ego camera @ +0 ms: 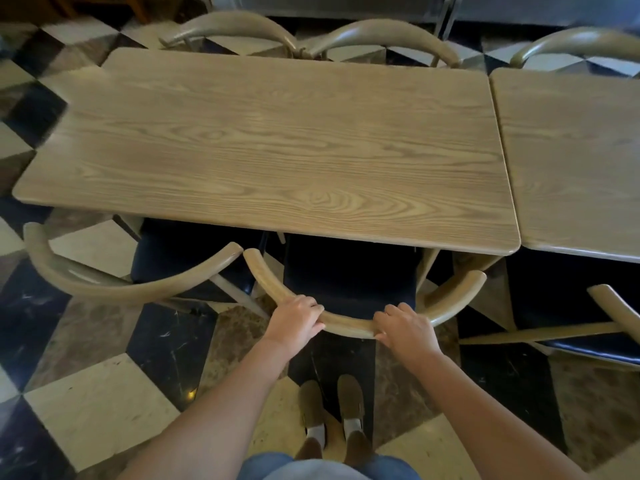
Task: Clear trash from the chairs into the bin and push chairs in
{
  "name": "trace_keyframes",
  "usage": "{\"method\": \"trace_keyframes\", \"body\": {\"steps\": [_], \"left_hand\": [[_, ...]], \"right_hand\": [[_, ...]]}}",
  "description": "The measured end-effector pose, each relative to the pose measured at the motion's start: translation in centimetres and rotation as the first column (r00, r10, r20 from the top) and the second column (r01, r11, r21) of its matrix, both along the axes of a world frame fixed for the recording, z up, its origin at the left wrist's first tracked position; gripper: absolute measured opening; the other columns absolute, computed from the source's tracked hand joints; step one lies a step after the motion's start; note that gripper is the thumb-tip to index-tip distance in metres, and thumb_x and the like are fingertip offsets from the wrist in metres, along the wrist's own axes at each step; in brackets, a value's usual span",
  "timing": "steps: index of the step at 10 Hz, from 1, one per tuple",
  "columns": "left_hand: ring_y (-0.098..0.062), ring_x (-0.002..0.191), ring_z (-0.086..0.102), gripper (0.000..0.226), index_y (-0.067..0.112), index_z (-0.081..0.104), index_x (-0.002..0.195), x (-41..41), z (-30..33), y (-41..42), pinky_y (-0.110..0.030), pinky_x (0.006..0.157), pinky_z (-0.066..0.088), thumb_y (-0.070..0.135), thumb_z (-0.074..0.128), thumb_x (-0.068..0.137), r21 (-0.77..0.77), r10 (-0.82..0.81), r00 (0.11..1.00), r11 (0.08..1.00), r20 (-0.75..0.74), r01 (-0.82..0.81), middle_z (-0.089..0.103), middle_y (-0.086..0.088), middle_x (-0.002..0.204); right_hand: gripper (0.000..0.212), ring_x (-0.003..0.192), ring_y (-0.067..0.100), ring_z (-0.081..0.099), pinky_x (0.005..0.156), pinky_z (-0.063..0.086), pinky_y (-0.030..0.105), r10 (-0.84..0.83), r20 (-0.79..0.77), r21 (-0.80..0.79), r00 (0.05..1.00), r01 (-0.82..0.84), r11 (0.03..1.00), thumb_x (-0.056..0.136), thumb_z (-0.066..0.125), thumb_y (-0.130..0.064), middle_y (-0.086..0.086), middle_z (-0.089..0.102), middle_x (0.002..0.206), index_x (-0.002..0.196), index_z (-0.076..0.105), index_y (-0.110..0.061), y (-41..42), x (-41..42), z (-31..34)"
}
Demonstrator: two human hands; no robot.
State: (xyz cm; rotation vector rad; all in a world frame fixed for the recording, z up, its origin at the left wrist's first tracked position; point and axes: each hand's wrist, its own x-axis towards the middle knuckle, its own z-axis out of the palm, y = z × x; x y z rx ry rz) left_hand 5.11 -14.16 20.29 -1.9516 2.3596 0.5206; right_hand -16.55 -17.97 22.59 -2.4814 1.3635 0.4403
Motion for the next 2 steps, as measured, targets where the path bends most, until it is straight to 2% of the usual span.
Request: {"method": "trace_keyframes", "body": {"steps": [1, 2], "left_hand": [[-0.022, 0.116, 0.053, 0.041, 0.01, 0.05, 0.131, -0.2, 1.3, -0.1, -0.036, 0.11, 0.033, 0.027, 0.051, 0.094, 0.063, -0.031, 0.999, 0.998, 0.03, 0.029, 0.059, -0.008, 0.124], [-0.021, 0.12, 0.05, 0.048, 0.011, 0.041, 0.138, 0.1, 2.6, -0.5, -0.035, 0.112, 0.03, 0.028, 0.051, 0.094, 0.037, -0.02, 1.0, 0.999, 0.013, 0.019, 0.057, -0.008, 0.128]], "right_hand": [[0.027, 0.102, 0.022, 0.05, 0.077, 0.045, 0.033, -0.076, -0.02, 0.073, 0.997, 0.077, 0.994, 0.091, 0.053, -0.028, 0.002, 0.057, 0.11, 0.117, 0.053, -0.019, -0.4, 0.9, 0.8], [0.03, 0.102, 0.025, 0.054, 0.078, 0.047, 0.036, -0.122, 0.024, 0.121, 0.992, 0.118, 0.986, 0.091, 0.052, -0.028, 0.005, 0.058, 0.112, 0.119, 0.054, -0.018, -1.4, 2.2, 2.0]]}}
